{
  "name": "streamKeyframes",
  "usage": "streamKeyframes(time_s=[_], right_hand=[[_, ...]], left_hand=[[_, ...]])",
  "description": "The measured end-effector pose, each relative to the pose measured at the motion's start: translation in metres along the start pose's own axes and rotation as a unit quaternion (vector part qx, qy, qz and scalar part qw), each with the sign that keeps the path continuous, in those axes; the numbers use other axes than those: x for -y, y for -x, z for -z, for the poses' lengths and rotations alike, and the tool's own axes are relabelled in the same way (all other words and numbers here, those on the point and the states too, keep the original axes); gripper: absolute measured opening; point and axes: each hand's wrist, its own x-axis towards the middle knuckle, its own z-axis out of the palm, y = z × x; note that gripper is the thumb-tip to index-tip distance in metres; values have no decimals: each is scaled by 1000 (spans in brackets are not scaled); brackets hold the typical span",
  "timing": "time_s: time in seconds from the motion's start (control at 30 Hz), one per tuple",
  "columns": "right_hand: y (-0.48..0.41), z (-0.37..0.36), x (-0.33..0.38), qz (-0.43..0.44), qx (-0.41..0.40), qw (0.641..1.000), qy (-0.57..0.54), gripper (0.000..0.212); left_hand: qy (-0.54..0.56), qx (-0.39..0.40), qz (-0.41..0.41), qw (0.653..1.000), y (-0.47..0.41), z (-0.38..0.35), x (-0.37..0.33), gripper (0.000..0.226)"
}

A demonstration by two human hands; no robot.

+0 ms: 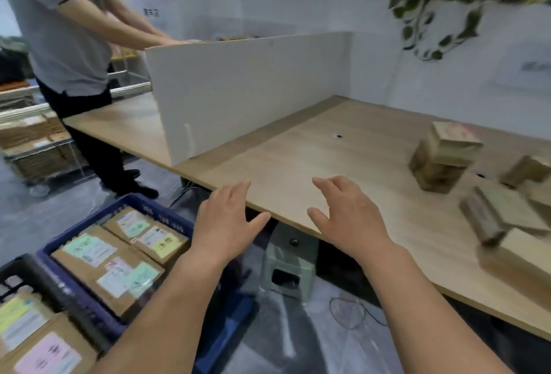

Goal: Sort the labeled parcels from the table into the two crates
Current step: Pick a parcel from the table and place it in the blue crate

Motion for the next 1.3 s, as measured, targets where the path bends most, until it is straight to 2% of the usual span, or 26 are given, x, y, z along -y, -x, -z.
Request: streamKeyframes(time_s=[0.37, 0.6, 0.8, 1.03, 1.3], right_hand=[[105, 62, -166, -172, -44, 984, 29, 58], [165, 78, -238, -291, -76, 953, 29, 58], [205, 93, -301, -375, -83, 921, 60, 56], [201, 105, -391, -418, -60, 904, 70, 58], [154, 82, -489, -422, 35, 905, 45, 53]], left_hand=[[48, 60, -141, 987, 1, -85, -196, 72], [66, 116, -264, 955, 5, -136, -301, 70], [88, 159, -333, 925, 5, -183, -375, 71], [91, 206, -324, 919, -29, -246, -440, 69], [67, 237, -236, 940, -86, -314, -465, 72]])
